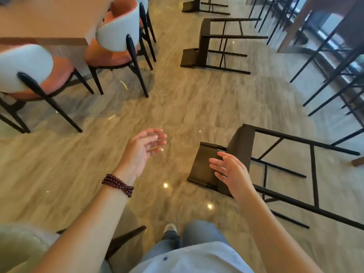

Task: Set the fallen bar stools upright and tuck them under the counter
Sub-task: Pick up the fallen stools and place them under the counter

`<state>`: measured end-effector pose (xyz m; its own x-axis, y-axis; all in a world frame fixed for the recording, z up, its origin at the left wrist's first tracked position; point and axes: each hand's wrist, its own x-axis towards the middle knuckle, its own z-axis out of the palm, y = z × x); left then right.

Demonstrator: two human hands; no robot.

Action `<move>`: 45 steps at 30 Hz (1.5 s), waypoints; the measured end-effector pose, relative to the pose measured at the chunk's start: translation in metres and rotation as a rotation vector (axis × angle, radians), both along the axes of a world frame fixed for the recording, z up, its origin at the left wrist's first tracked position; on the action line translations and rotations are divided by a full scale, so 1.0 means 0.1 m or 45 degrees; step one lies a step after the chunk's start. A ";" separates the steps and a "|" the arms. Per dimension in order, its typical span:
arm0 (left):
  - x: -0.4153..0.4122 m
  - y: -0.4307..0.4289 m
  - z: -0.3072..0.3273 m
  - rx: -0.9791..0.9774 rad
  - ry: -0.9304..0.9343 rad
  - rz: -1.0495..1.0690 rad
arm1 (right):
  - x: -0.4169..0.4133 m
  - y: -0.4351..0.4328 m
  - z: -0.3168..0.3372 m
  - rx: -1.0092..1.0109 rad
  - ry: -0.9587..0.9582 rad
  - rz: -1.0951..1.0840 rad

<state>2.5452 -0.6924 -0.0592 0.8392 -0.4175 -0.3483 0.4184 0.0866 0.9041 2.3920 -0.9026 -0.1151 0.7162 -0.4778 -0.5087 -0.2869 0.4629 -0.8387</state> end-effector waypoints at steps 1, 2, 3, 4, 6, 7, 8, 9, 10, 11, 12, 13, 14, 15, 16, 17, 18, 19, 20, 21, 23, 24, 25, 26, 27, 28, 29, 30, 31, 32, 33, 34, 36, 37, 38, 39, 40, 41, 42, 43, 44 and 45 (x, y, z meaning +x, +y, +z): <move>0.16 -0.03 0.00 0.002 0.001 -0.018 | 0.13 -0.01 0.00 -0.002 0.006 -0.011; 0.32 -0.06 0.00 0.002 0.002 -0.036 | 0.25 -0.04 -0.02 -0.006 0.008 -0.028; 0.49 -0.11 -0.01 0.003 0.005 -0.051 | 0.39 -0.07 -0.04 0.001 0.007 -0.050; 0.63 -0.15 -0.02 0.005 0.009 -0.064 | 0.51 -0.11 -0.06 0.008 0.012 -0.072; 0.92 -0.24 -0.05 0.005 0.016 -0.089 | 0.75 -0.20 -0.10 0.027 0.019 -0.108; 1.11 -0.32 -0.08 0.003 0.017 -0.105 | 0.91 -0.27 -0.14 0.033 0.024 -0.126; 1.24 -0.38 -0.10 0.004 0.018 -0.123 | 1.02 -0.32 -0.16 0.033 0.030 -0.142; 1.40 -0.45 -0.12 0.005 0.020 -0.146 | 1.16 -0.38 -0.19 0.038 0.033 -0.161; 1.57 -0.54 -0.14 0.010 0.024 -0.174 | 1.29 -0.44 -0.23 0.042 0.036 -0.181; 1.75 -0.64 -0.16 0.016 0.025 -0.204 | 1.44 -0.51 -0.27 0.049 0.037 -0.203; 1.93 -0.74 -0.18 0.029 0.026 -0.240 | 1.58 -0.58 -0.31 0.058 0.037 -0.224; 2.10 -0.86 -0.20 0.049 0.028 -0.277 | 1.73 -0.65 -0.34 0.070 0.036 -0.245; 2.28 -0.98 -0.21 0.070 0.033 -0.315 | 1.88 -0.72 -0.36 0.084 0.037 -0.265; 2.46 -1.10 -0.21 0.090 0.037 -0.351 | 2.03 -0.79 -0.37 0.095 0.043 -0.287; 2.64 -1.23 -0.20 0.105 0.043 -0.389 | 2.18 -0.87 -0.37 0.107 0.048 -0.308; 2.79 -1.35 -0.20 0.118 0.049 -0.421 | 2.31 -0.93 -0.37 0.118 0.050 -0.325; 2.95 -1.47 -0.19 0.129 0.052 -0.448 | 2.44 -1.00 -0.37 0.126 0.047 -0.343; 3.10 -1.58 -0.18 0.135 0.054 -0.473 | 2.57 -1.07 -0.36 0.126 0.047 -0.359; 3.24 -1.70 -0.17 0.135 0.054 -0.498 | 2.70 -1.13 -0.36 0.120 0.052 -0.372; 3.37 -1.81 -0.17 0.135 0.056 -0.524 | 2.81 -1.20 -0.35 0.114 0.058 -0.385; 3.59 -2.02 -0.16 0.142 0.058 -0.575 | 2.99 -1.29 -0.33 0.107 0.068 -0.423; 3.69 -2.12 -0.16 0.143 0.062 -0.604 | 3.06 -1.33 -0.32 0.106 0.066 -0.453; 3.77 -2.22 -0.18 0.146 0.067 -0.636 | 3.12 -1.37 -0.32 0.100 0.067 -0.488; 3.87 -2.33 -0.20 0.152 0.072 -0.675 | 3.17 -1.40 -0.32 0.096 0.066 -0.527; 3.95 -2.43 -0.23 0.156 0.074 -0.718 | 3.22 -1.42 -0.31 0.091 0.072 -0.566; 4.04 -2.54 -0.26 0.154 0.080 -0.768 | 3.26 -1.44 -0.32 0.088 0.075 -0.613; 4.12 -2.65 -0.28 0.152 0.093 -0.820 | 3.29 -1.45 -0.33 0.084 0.085 -0.666; 4.20 -2.78 -0.31 0.151 0.108 -0.882 | 3.34 -1.46 -0.34 0.088 0.098 -0.731; 4.27 -2.89 -0.34 0.153 0.118 -0.938 | 3.38 -1.46 -0.33 0.084 0.114 -0.782; 4.34 -3.00 -0.37 0.157 0.119 -1.000 | 3.43 -1.44 -0.31 0.078 0.132 -0.831; 4.40 -3.10 -0.39 0.166 0.113 -1.073 | 3.49 -1.40 -0.31 0.069 0.148 -0.881; 4.46 -3.20 -0.41 0.172 0.110 -1.161 | 3.55 -1.38 -0.31 0.053 0.163 -0.941; 4.59 -3.35 -0.46 0.192 0.096 -1.353 | 3.71 -1.24 -0.31 0.030 0.197 -1.102; 4.66 -3.41 -0.46 0.202 0.079 -1.418 | 3.78 -1.18 -0.29 0.012 0.205 -1.159; 4.74 -3.45 -0.45 0.221 0.054 -1.510 | 3.86 -1.10 -0.28 0.017 0.214 -1.239; 4.82 -3.48 -0.43 0.234 0.023 -1.595 | 3.93 -1.00 -0.26 0.022 0.223 -1.313; 4.91 -3.51 -0.41 0.236 0.002 -1.657 | 4.01 -0.91 -0.24 0.019 0.220 -1.379; 4.99 -3.54 -0.39 0.234 -0.010 -1.709 | 4.09 -0.80 -0.23 0.021 0.217 -1.443; 5.07 -3.57 -0.37 0.237 -0.017 -1.760 | 4.17 -0.70 -0.22 0.027 0.217 -1.502; 5.13 -3.59 -0.36 0.238 -0.015 -1.811 | 4.24 -0.61 -0.22 0.036 0.221 -1.561; 5.16 -3.60 -0.37 0.233 -0.010 -1.853 | 4.30 -0.53 -0.22 0.044 0.217 -1.611; 5.18 -3.60 -0.39 0.229 -0.003 -1.890 | 4.34 -0.47 -0.22 0.049 0.215 -1.655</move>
<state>3.0629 -1.0528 -0.0978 -0.2995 -0.8212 -0.4858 0.0219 -0.5149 0.8570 2.8263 -0.9492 -0.1372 -0.3274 -0.7500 -0.5747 0.2849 0.5016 -0.8169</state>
